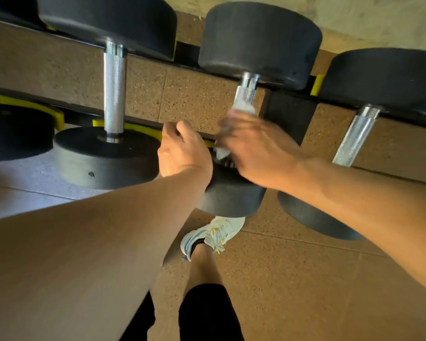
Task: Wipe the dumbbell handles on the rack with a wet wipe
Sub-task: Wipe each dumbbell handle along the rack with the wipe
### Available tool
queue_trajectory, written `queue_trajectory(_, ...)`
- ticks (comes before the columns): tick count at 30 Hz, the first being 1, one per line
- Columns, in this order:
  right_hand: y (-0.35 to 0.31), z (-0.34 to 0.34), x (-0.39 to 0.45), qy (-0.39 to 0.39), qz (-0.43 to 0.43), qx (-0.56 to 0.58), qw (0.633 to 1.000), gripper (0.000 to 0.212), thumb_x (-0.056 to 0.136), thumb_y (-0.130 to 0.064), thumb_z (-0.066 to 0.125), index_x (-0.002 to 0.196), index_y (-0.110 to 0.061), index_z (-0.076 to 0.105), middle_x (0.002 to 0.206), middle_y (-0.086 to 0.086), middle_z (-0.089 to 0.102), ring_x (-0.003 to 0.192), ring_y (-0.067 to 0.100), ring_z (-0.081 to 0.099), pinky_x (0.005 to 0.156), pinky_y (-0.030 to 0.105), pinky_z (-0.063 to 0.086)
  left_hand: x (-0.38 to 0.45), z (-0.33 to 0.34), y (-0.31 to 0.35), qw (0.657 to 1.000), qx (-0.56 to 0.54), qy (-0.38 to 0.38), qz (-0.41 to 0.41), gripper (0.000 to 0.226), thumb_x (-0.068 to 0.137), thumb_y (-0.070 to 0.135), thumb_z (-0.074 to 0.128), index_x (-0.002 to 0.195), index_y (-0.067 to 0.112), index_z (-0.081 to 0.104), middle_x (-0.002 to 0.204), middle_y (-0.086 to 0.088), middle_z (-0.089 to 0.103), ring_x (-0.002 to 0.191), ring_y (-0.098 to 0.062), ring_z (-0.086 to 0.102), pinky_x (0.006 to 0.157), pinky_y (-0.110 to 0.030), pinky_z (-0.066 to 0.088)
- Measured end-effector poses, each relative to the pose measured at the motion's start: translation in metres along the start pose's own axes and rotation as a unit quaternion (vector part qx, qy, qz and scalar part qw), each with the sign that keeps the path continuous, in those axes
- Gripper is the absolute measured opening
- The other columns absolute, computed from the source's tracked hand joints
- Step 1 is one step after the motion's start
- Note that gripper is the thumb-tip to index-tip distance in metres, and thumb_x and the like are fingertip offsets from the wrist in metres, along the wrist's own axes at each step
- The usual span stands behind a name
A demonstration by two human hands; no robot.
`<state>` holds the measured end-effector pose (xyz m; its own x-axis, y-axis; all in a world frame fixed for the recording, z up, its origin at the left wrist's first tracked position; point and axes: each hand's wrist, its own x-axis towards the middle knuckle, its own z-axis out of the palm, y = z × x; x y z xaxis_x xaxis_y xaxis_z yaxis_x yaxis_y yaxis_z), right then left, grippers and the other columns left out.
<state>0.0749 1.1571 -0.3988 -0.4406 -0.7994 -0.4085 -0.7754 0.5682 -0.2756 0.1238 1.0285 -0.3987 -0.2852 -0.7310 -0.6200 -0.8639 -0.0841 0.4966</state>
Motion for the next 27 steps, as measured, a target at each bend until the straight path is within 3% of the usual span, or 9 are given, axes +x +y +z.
queue_trajectory(3,-0.019,0.002,-0.023,-0.006,0.074,0.266,0.961,0.031,0.1,-0.019,0.047,0.12,-0.029,0.069,0.116,-0.007,0.069,0.111,0.012,0.061,0.09,0.036,0.051,-0.001,0.0,-0.001,1.0,-0.012,-0.004,0.0,0.036,0.103,0.019,0.026,0.109,0.011,0.06,0.099,0.003,0.043,0.088,-0.019,0.038,0.076,-0.031,0.024)
queue_trajectory(5,-0.026,-0.002,-0.037,0.099,0.167,0.391,0.9,0.033,0.102,-0.016,0.049,0.125,-0.03,0.067,0.116,-0.015,0.07,0.103,0.001,0.062,0.085,0.027,0.052,0.0,0.001,-0.004,1.0,-0.022,-0.004,-0.002,0.035,0.103,0.022,0.027,0.109,0.012,0.06,0.09,0.006,0.045,0.083,-0.018,0.04,0.075,-0.031,0.024)
queue_trajectory(7,-0.026,-0.012,-0.043,0.247,0.201,0.341,0.884,0.04,0.101,-0.01,0.047,0.136,-0.025,0.06,0.13,-0.01,0.064,0.12,0.001,0.056,0.099,0.02,0.048,0.0,0.002,-0.005,1.0,-0.026,-0.007,-0.003,0.035,0.103,0.025,0.027,0.11,0.014,0.06,0.076,0.008,0.042,0.07,-0.015,0.04,0.074,-0.031,0.025)
queue_trajectory(9,-0.011,-0.019,-0.032,0.308,0.124,0.177,0.927,0.047,0.095,-0.004,0.044,0.14,-0.014,0.055,0.143,0.003,0.056,0.137,0.013,0.045,0.117,0.029,0.034,-0.002,0.001,-0.004,1.0,-0.014,-0.01,0.002,0.035,0.103,0.025,0.027,0.112,0.016,0.059,0.073,0.012,0.038,0.063,-0.007,0.038,0.073,-0.03,0.026)
queue_trajectory(14,0.034,-0.004,0.009,0.143,0.01,-0.052,0.988,0.061,0.088,0.003,0.032,0.146,-0.007,0.046,0.154,0.01,0.043,0.147,0.025,0.033,0.122,0.038,0.017,0.001,0.002,-0.004,1.0,-0.007,0.004,0.013,0.038,0.102,0.029,0.028,0.109,0.017,0.063,0.081,0.002,0.047,0.077,-0.022,0.045,0.075,-0.034,0.029)
queue_trajectory(18,0.014,0.016,-0.002,0.217,0.11,0.071,0.967,0.056,0.091,0.009,0.045,0.143,-0.009,0.052,0.151,0.005,0.048,0.144,0.013,0.037,0.119,0.032,0.031,0.003,0.003,-0.005,1.0,0.006,0.002,0.021,0.037,0.102,0.027,0.027,0.105,0.017,0.062,0.08,0.001,0.047,0.082,-0.025,0.045,0.074,-0.034,0.028)
queue_trajectory(20,-0.01,0.018,-0.02,0.237,0.271,0.273,0.892,0.036,0.101,-0.005,0.049,0.134,-0.014,0.06,0.128,-0.003,0.065,0.113,-0.016,0.054,0.093,0.009,0.047,0.003,0.003,-0.004,1.0,0.008,-0.001,0.019,0.035,0.101,0.028,0.028,0.103,0.018,0.061,0.076,0.003,0.046,0.082,-0.026,0.046,0.075,-0.034,0.029)
queue_trajectory(22,-0.029,0.025,-0.031,0.205,0.442,0.427,0.762,0.024,0.106,-0.026,0.045,0.103,-0.015,0.065,0.081,-0.009,0.066,0.068,-0.009,0.061,0.056,0.013,0.044,0.003,0.003,-0.005,1.0,0.007,0.0,0.021,0.034,0.101,0.03,0.029,0.103,0.019,0.061,0.079,0.001,0.049,0.083,-0.027,0.046,0.076,-0.034,0.029)
queue_trajectory(27,-0.024,-0.008,-0.007,0.325,0.54,0.553,0.545,0.026,0.104,-0.031,0.048,0.081,-0.027,0.057,0.074,-0.008,0.06,0.056,-0.006,0.06,0.049,0.013,0.043,0.004,0.003,-0.006,1.0,0.008,0.006,0.024,0.035,0.1,0.031,0.029,0.102,0.019,0.062,0.078,0.0,0.051,0.079,-0.026,0.048,0.075,-0.035,0.03)
